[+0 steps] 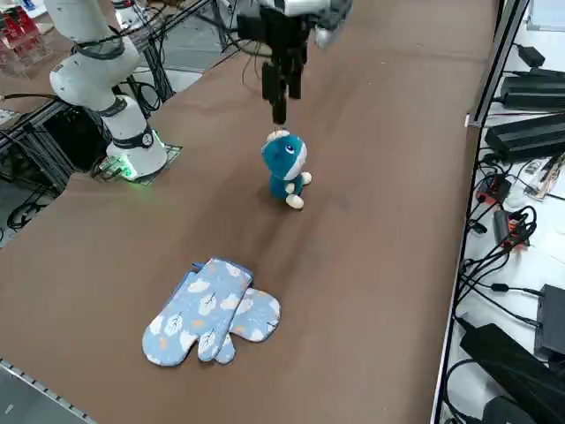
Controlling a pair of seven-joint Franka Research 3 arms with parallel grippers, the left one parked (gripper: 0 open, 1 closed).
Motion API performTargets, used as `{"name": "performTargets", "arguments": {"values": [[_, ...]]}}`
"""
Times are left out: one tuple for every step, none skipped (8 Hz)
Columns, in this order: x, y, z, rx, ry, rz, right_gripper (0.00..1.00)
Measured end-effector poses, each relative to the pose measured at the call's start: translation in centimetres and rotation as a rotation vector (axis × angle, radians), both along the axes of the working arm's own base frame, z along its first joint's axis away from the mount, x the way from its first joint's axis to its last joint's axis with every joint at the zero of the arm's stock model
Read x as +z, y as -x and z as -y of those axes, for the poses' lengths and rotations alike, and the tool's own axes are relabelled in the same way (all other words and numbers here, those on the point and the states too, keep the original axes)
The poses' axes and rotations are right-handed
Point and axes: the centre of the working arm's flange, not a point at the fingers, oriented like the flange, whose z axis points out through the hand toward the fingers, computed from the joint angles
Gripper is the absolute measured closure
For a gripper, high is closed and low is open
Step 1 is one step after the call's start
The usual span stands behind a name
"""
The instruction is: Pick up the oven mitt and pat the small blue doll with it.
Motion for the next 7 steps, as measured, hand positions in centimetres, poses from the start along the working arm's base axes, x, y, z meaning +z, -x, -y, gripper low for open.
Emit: {"name": "performTargets", "arguments": {"values": [[2.4,0.5,-1.3,0.019,-0.01,0.031,0.0],[4.2,1.2,-2.6,0.04,-0.014,0.054,0.0],[5.5,2.1,-3.8,0.046,-0.017,0.049,0.0],[6.3,3.2,-5.0,0.041,-0.017,0.025,0.0],[7.0,4.0,-6.0,0.039,-0.015,0.015,0.0],[7.4,4.9,-6.5,0.04,-0.012,0.011,0.0],[7.5,5.7,-6.7,0.042,-0.013,0.007,0.0]]}}
